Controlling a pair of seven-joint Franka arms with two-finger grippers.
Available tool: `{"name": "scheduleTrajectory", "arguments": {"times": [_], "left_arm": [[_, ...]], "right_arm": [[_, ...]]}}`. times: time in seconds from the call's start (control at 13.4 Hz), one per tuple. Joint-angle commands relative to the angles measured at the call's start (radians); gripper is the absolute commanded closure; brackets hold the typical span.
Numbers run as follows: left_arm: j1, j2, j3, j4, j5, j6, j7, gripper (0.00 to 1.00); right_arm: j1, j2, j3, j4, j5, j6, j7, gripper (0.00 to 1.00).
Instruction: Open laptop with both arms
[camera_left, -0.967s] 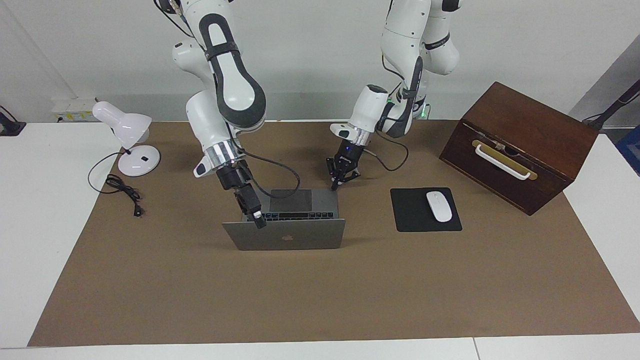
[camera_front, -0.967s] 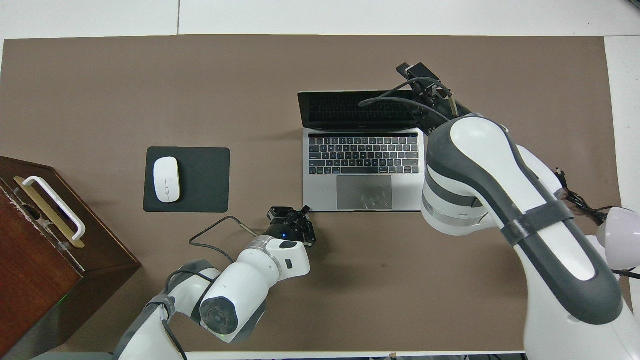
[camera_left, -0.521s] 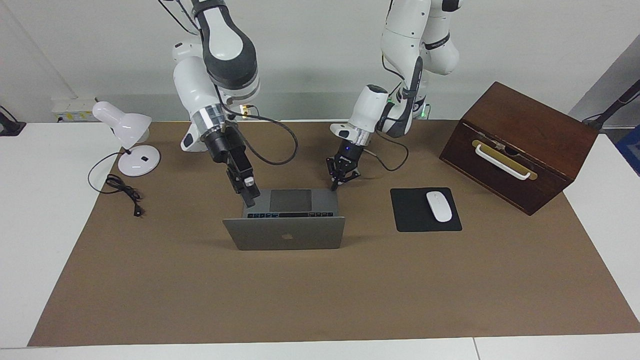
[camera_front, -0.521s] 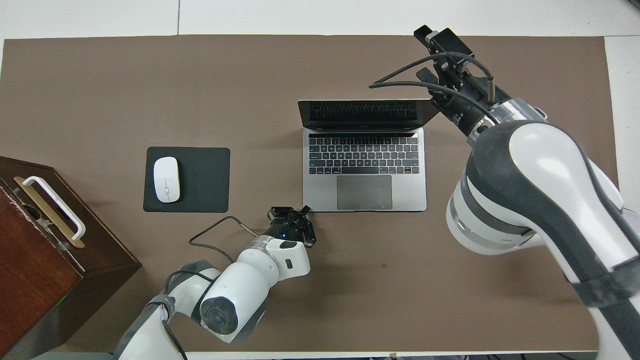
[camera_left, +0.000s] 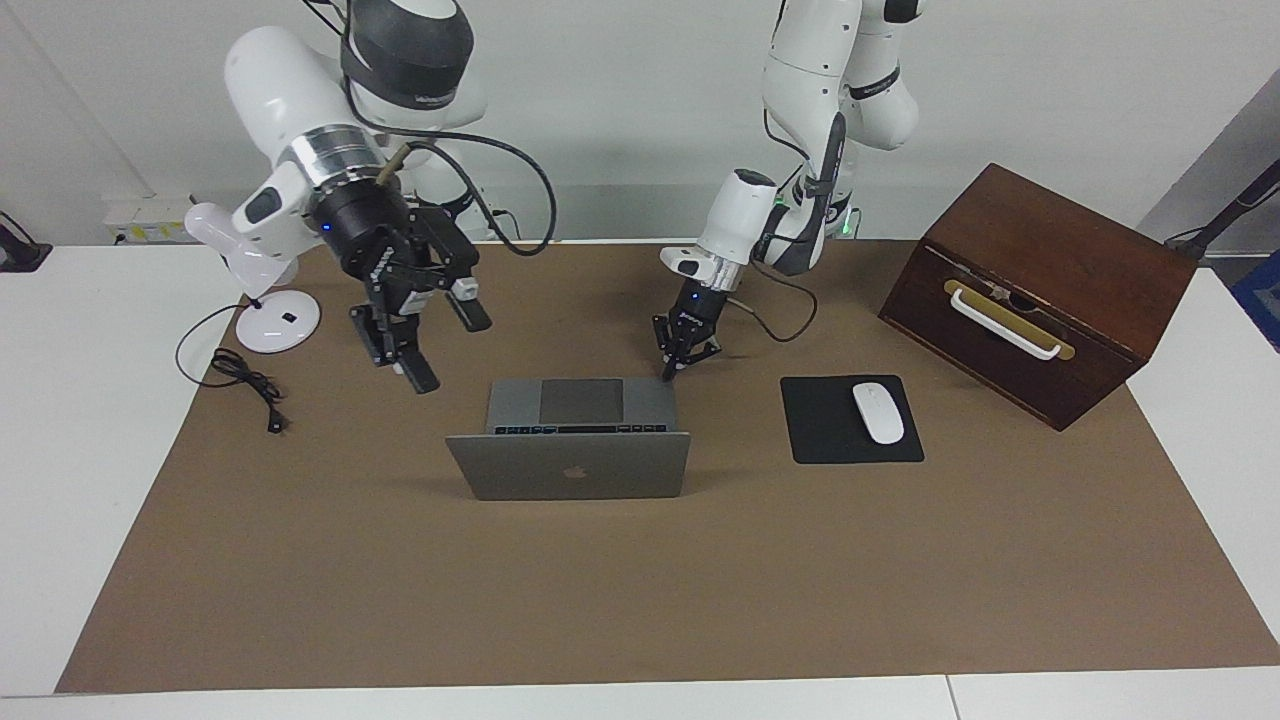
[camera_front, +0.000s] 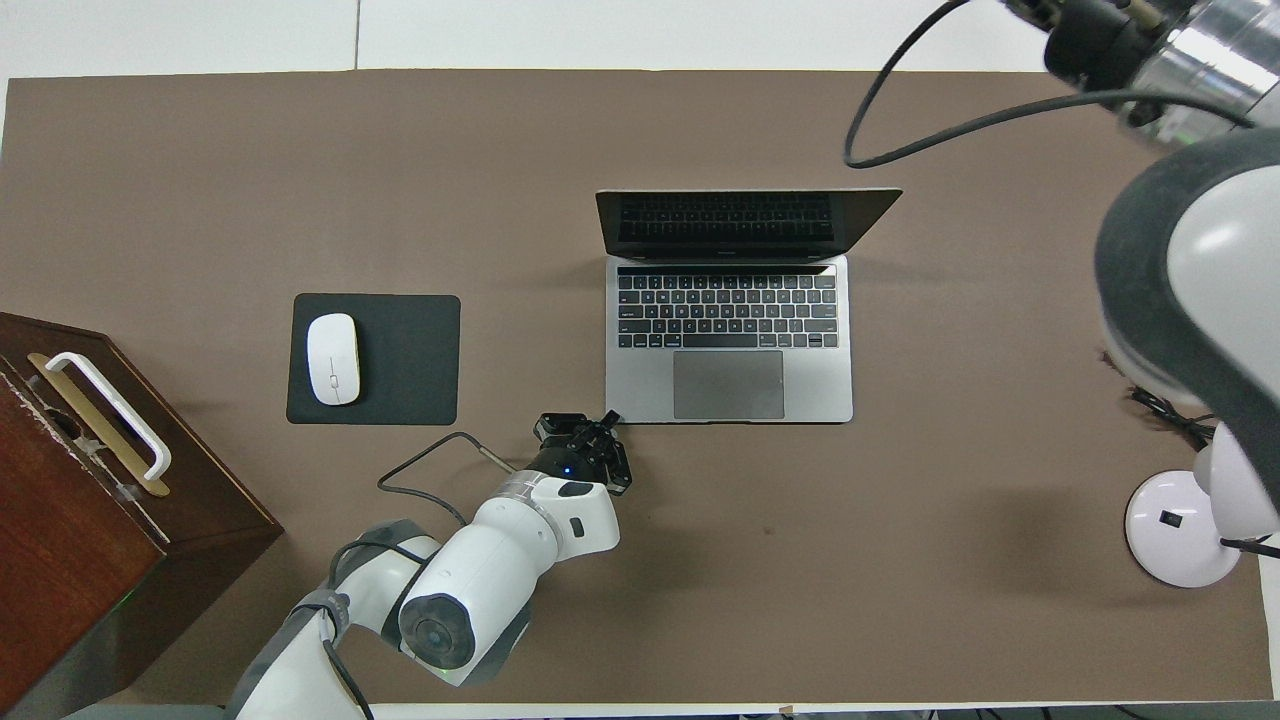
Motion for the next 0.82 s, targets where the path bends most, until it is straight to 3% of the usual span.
{"name": "scheduleTrajectory", "arguments": {"times": [0.0, 0.22, 0.37, 0.67, 0.74], "left_arm": [[0.017, -0.060, 0.010, -0.041, -0.016, 0.013, 0.007, 1.00], [0.037, -0.173, 0.012, -0.052, -0.016, -0.144, 0.007, 1.00], [0.057, -0.289, 0.013, -0.051, -0.016, -0.319, 0.015, 1.00], [0.107, -0.489, 0.016, -0.025, -0.014, -0.690, 0.013, 1.00], [0.139, -0.541, 0.016, 0.003, -0.014, -0.823, 0.015, 1.00]], "right_arm": [[-0.097, 0.107, 0.006, 0.183, -0.207, -0.196, -0.007, 0.00], [-0.189, 0.154, 0.004, 0.315, -0.365, -0.468, -0.006, 0.00], [-0.231, 0.150, 0.000, 0.332, -0.446, -0.615, -0.006, 0.00], [-0.237, 0.066, -0.040, 0.332, -0.638, -0.936, 0.133, 0.00], [-0.223, 0.017, -0.031, 0.317, -0.761, -1.006, 0.181, 0.00]]}}
